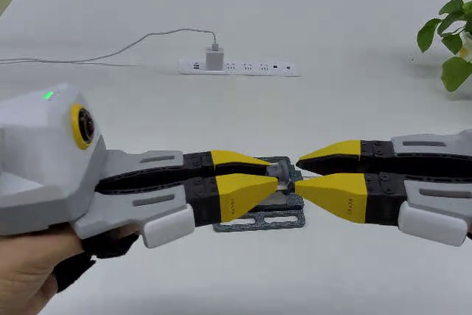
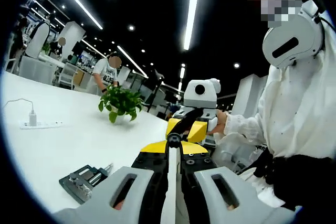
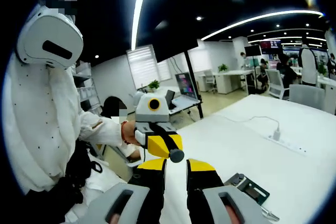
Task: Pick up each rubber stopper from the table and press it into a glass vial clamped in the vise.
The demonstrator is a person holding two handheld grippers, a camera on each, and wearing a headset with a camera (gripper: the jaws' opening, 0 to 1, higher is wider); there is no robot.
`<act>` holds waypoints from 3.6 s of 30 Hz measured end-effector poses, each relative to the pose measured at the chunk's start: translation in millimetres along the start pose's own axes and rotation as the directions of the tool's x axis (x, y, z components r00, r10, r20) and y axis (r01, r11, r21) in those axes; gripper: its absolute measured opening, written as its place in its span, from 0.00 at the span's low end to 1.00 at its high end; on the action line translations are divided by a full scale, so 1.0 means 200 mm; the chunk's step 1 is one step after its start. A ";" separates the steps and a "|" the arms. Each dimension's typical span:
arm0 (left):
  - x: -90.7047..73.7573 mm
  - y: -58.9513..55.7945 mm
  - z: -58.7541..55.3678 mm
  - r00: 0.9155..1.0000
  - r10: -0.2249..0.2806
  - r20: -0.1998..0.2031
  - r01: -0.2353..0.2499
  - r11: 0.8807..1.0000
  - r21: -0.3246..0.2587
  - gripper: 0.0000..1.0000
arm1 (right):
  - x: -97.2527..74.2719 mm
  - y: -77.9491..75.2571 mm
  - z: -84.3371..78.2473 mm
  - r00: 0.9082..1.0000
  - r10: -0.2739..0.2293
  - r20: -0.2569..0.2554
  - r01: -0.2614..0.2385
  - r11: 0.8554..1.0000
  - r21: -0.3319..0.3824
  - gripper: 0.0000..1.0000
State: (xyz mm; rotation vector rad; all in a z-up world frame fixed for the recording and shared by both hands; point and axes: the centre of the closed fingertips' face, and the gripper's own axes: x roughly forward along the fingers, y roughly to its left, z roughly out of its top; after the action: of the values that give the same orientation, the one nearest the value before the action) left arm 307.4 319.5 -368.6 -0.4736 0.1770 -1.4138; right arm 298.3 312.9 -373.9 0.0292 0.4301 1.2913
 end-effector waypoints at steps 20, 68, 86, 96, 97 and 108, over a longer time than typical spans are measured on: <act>0.01 -0.09 0.04 0.995 -0.096 0.034 0.097 0.994 -0.042 0.03 | 0.00 0.09 0.07 0.993 0.101 0.059 -0.102 0.994 0.023 0.07; -0.04 -0.08 0.01 0.992 -0.104 0.076 0.111 0.990 -0.093 0.08 | 0.03 0.09 0.07 0.989 0.144 0.046 -0.145 0.989 0.026 0.05; -0.16 0.11 -0.11 0.992 0.120 -0.030 -0.119 0.993 0.026 0.35 | 0.09 -0.08 0.04 0.995 0.091 -0.039 -0.090 0.995 0.043 0.05; -0.24 0.22 -0.23 0.958 0.259 -0.120 -0.243 0.961 0.133 0.54 | 0.18 -0.22 -0.06 0.979 0.048 -0.198 -0.045 0.999 0.016 0.05; -0.24 0.23 -0.24 0.956 0.263 -0.129 -0.246 0.960 0.134 0.55 | 0.19 -0.22 -0.07 0.977 0.048 -0.207 -0.047 0.999 0.011 0.05; -0.29 0.33 -0.37 0.913 0.353 -0.203 -0.312 0.927 0.208 0.71 | 0.28 -0.41 -0.21 0.913 -0.012 -0.407 -0.022 0.997 -0.079 0.05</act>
State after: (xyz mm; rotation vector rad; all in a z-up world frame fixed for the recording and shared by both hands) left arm 329.0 366.4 -470.8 -0.1196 0.3115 -1.1318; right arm 372.1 332.5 -450.5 -0.3151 0.7342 1.3195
